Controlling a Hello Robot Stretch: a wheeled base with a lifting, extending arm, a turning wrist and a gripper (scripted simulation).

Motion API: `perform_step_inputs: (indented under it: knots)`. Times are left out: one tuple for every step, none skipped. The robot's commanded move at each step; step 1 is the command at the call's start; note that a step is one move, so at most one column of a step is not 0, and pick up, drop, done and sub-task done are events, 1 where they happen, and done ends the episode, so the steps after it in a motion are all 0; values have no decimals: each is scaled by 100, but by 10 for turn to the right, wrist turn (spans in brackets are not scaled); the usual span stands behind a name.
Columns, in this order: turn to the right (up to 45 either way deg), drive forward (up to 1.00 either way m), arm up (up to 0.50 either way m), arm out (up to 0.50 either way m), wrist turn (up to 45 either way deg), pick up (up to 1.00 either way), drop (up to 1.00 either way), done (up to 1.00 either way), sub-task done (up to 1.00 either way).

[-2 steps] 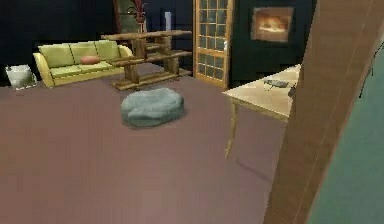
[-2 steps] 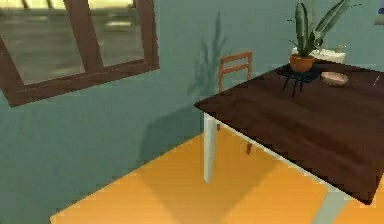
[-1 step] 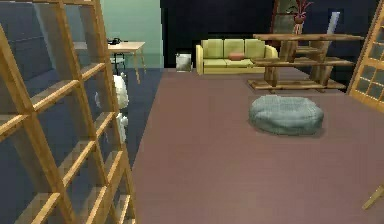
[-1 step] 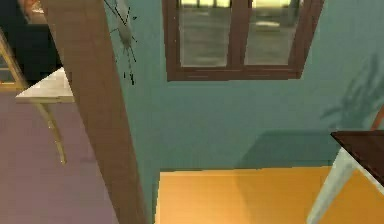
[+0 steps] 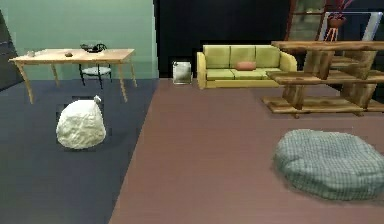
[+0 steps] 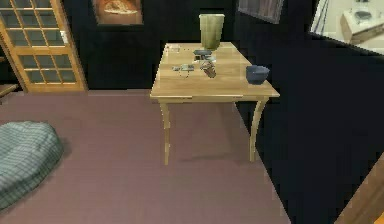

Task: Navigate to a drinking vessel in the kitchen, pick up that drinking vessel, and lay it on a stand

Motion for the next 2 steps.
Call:
perform_step_inputs:
  knots:
    - [-120, 0, 0, 0, 0, 0, 0, 0, 0]
    - [0, 20, 0, 0, 0, 0, 0, 0, 0]
